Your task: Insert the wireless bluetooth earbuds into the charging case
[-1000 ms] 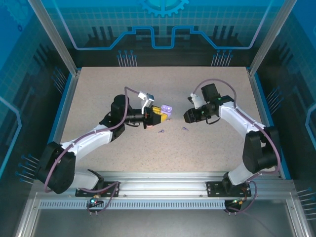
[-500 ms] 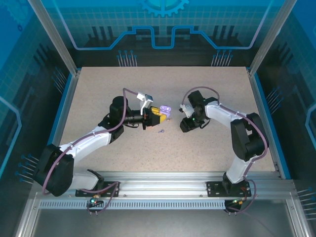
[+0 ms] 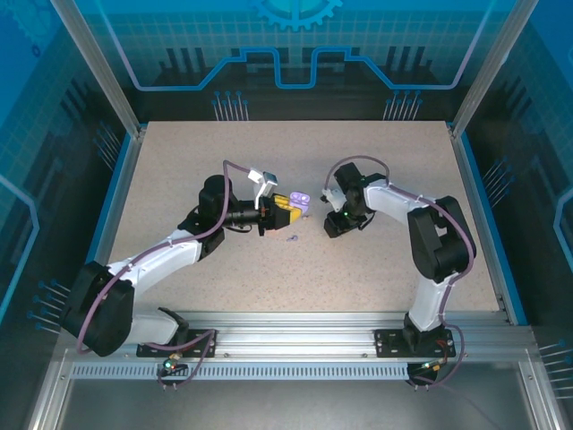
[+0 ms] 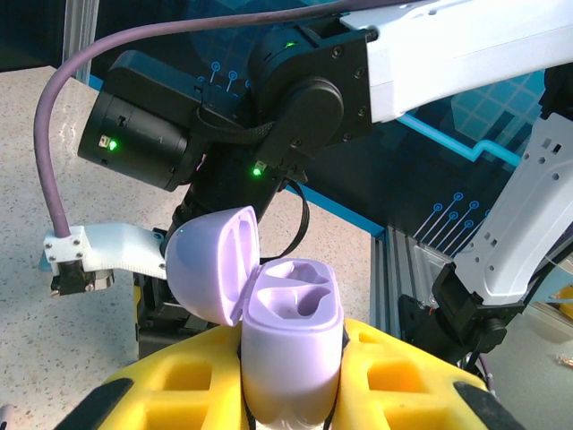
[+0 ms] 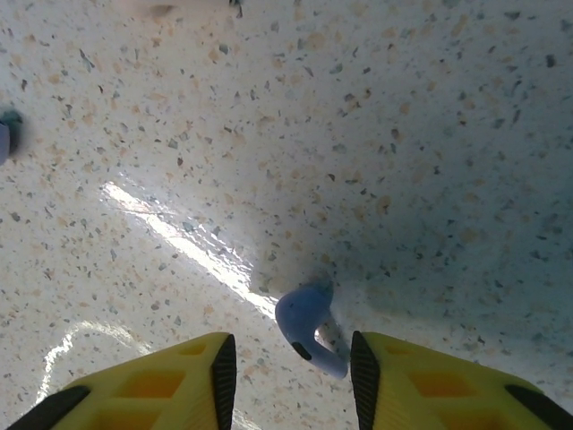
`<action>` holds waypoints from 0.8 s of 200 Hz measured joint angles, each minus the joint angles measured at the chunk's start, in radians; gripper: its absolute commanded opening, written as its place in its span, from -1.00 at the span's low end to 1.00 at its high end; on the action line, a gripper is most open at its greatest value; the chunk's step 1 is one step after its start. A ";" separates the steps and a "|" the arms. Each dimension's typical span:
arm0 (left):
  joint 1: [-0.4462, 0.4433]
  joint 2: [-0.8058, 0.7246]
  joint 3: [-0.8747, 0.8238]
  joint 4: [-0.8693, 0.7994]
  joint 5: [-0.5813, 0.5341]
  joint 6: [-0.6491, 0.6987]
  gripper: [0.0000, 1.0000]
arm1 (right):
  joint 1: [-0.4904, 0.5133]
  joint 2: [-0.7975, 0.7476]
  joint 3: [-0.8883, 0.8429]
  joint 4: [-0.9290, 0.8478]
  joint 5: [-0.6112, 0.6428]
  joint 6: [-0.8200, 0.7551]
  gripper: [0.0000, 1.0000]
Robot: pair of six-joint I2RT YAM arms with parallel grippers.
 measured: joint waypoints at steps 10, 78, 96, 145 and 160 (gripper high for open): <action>0.000 0.000 0.000 0.000 0.000 0.000 -0.91 | 0.005 0.008 0.005 0.000 0.007 -0.001 -0.21; 0.000 0.000 0.000 0.000 -0.007 0.000 -0.91 | 0.014 0.057 0.026 -0.001 0.062 0.012 -0.28; 0.000 0.000 0.000 0.000 -0.007 0.000 -0.91 | 0.017 0.063 0.030 -0.002 0.075 0.027 -0.32; 0.000 0.000 0.000 -0.001 -0.014 0.000 -0.91 | 0.018 0.080 0.058 0.001 0.114 0.101 -0.36; 0.000 0.000 0.000 -0.001 -0.015 0.000 -0.91 | 0.018 0.087 0.070 0.000 0.127 0.130 -0.36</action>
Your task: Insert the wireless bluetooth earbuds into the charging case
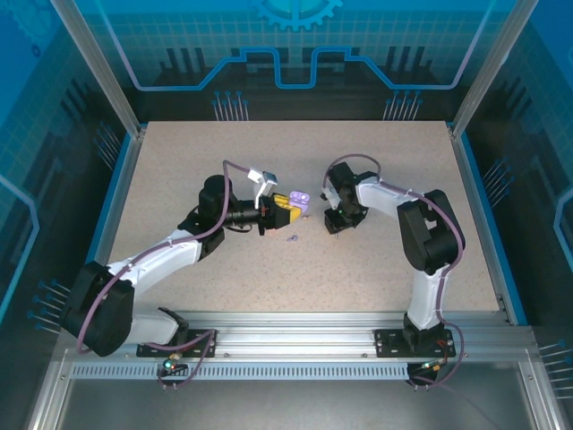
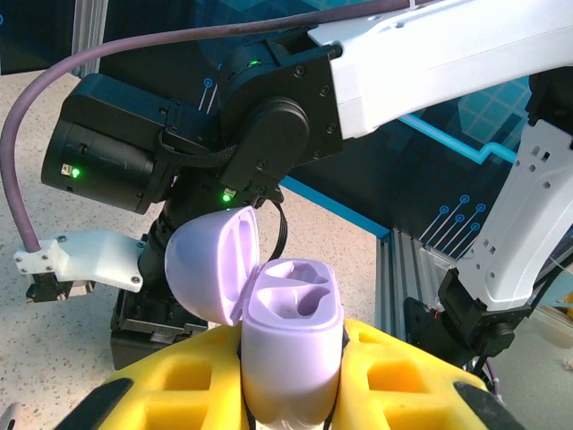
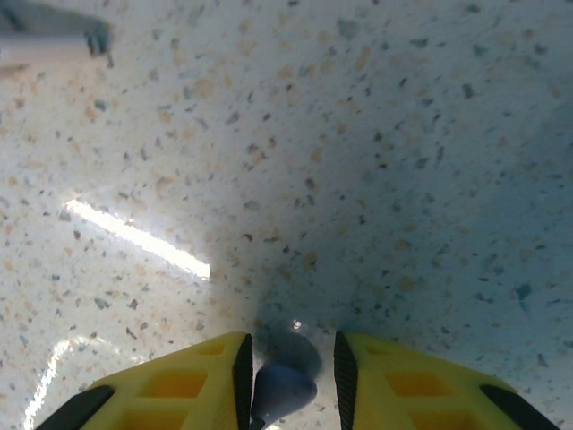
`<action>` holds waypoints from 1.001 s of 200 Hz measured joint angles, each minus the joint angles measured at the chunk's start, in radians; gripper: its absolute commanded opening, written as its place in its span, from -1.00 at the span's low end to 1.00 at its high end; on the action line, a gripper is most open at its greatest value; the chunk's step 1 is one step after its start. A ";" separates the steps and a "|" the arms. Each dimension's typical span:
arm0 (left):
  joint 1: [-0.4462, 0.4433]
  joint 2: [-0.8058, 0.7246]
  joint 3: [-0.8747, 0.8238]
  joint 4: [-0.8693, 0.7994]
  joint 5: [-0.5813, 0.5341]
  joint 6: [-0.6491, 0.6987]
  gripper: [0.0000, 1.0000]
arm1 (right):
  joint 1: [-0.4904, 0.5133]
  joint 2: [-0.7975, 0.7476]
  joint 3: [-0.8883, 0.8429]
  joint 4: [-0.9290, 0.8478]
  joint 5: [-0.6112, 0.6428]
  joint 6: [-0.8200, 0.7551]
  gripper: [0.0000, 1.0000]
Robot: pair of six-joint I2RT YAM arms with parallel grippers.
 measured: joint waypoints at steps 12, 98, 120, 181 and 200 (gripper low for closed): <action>0.000 -0.001 0.000 0.000 0.000 0.000 -0.91 | 0.000 0.006 0.009 0.001 0.010 0.019 -0.36; 0.000 -0.013 0.000 -0.004 0.000 0.001 -0.91 | 0.000 -0.067 -0.012 0.001 -0.023 0.064 -0.26; 0.000 -0.013 0.000 -0.004 0.000 0.001 -0.91 | 0.000 -0.109 -0.027 0.001 -0.036 0.075 -0.29; 0.000 -0.020 0.000 -0.008 0.000 0.002 -0.91 | 0.000 -0.133 -0.106 0.001 -0.050 0.111 -0.60; 0.000 -0.023 0.000 -0.008 0.000 0.002 -0.91 | 0.000 -0.133 -0.119 0.004 -0.050 0.118 -0.63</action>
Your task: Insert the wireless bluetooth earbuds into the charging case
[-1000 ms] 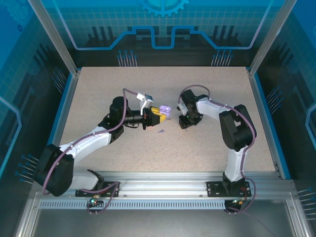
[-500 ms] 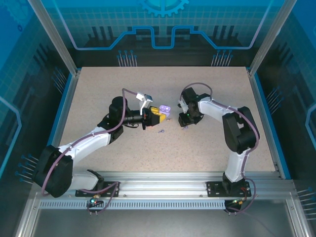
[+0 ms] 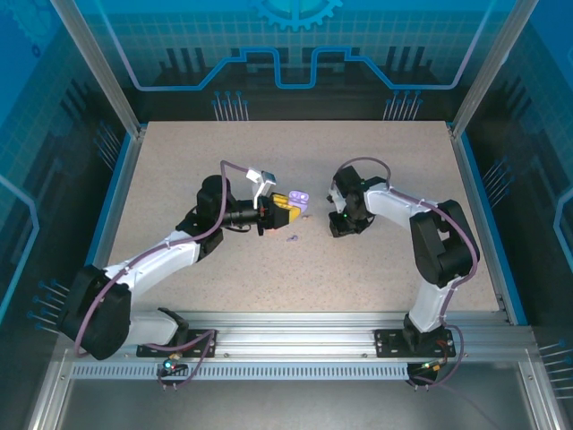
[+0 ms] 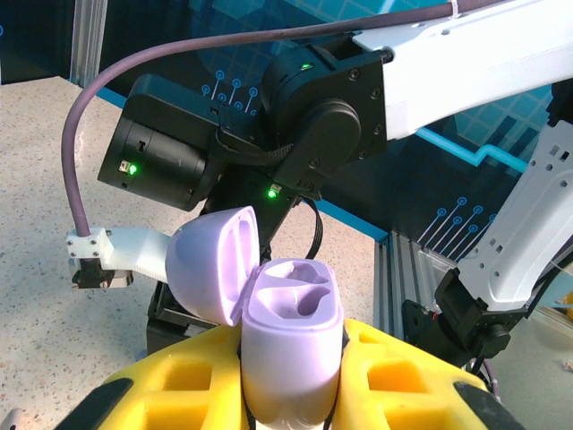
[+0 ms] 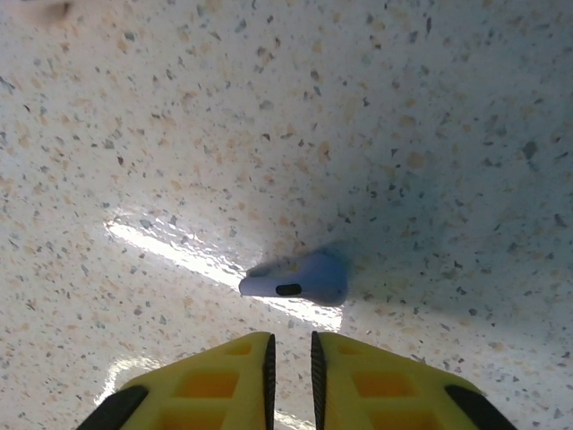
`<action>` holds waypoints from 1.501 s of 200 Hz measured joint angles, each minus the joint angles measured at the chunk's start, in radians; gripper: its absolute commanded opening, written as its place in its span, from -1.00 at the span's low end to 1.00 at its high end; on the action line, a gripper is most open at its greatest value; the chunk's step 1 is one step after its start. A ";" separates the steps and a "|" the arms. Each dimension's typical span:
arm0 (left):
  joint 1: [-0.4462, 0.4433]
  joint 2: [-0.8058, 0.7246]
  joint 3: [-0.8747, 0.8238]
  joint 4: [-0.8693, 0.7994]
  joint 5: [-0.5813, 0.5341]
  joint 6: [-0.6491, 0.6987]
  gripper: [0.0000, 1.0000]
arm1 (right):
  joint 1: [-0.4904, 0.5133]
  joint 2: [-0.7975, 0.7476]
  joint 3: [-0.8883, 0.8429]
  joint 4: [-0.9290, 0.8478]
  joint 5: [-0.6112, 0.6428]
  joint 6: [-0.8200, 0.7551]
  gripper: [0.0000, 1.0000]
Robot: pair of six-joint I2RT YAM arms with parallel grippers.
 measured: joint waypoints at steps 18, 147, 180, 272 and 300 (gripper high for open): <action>0.000 0.000 0.000 0.000 0.000 0.000 -0.91 | 0.000 0.000 -0.008 0.000 0.000 0.004 -0.69; 0.000 0.000 0.000 -0.018 0.000 0.002 -0.91 | 0.000 0.068 0.023 0.007 0.054 0.015 -0.77; 0.000 -0.002 0.000 -0.022 0.000 0.002 -0.91 | 0.000 0.091 0.053 0.003 0.068 0.015 -0.78; 0.000 -0.014 0.000 -0.023 0.000 0.003 -0.91 | 0.000 0.063 0.060 -0.012 0.086 0.006 -0.67; 0.000 -0.015 0.000 -0.023 -0.001 0.003 -0.91 | 0.000 0.038 0.061 -0.011 0.063 -0.003 -0.51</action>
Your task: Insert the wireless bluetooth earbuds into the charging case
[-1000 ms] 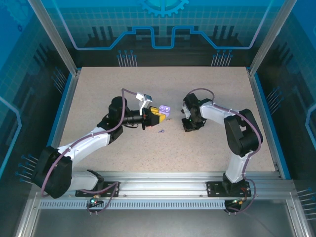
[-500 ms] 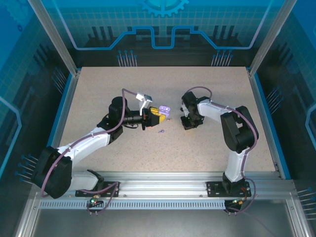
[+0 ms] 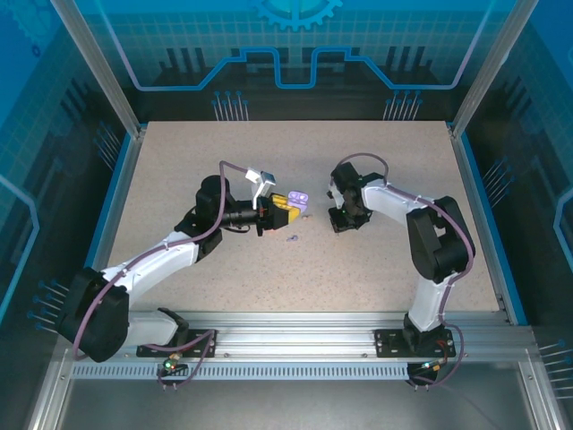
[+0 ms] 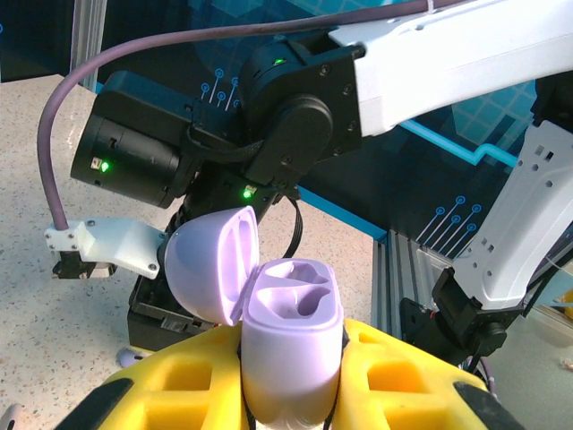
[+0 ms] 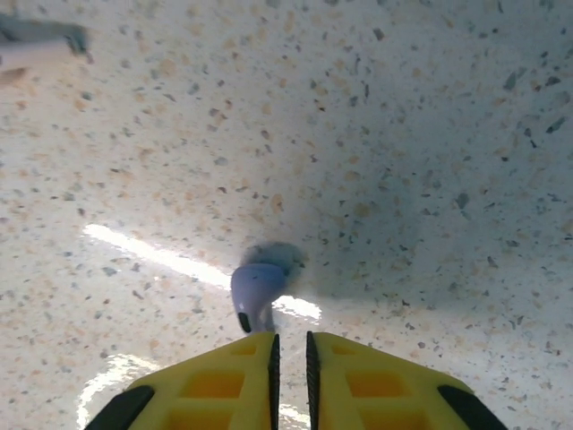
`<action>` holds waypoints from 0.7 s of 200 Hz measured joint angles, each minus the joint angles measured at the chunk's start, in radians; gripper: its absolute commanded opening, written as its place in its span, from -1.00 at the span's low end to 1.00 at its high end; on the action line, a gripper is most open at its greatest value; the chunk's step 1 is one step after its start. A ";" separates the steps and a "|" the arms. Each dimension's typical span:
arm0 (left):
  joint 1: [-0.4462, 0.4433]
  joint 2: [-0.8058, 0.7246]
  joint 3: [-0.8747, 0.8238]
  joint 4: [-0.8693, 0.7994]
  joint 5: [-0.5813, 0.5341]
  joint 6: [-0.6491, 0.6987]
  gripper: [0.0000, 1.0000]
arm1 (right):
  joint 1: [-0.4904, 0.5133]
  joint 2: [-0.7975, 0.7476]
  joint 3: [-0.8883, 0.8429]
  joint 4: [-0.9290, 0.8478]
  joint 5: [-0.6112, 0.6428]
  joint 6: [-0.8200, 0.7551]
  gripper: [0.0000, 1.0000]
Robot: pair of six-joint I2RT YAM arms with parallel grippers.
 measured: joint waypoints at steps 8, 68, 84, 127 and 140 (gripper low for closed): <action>0.000 0.000 0.000 0.000 0.000 0.000 -0.91 | 0.000 0.000 0.001 0.000 -0.008 -0.002 -0.46; 0.000 0.000 0.000 0.000 0.000 0.000 -0.91 | 0.000 0.008 0.037 0.000 -0.037 -0.001 -0.24; 0.000 0.000 0.000 0.000 0.000 0.000 -0.91 | 0.000 0.023 0.049 0.000 -0.037 -0.001 -0.24; 0.000 0.000 0.000 0.000 0.000 0.000 -0.91 | 0.002 0.071 0.067 -0.005 -0.029 0.003 -0.26; 0.000 0.000 0.000 0.000 0.000 0.000 -0.91 | 0.005 0.080 0.071 -0.010 -0.027 0.003 -0.27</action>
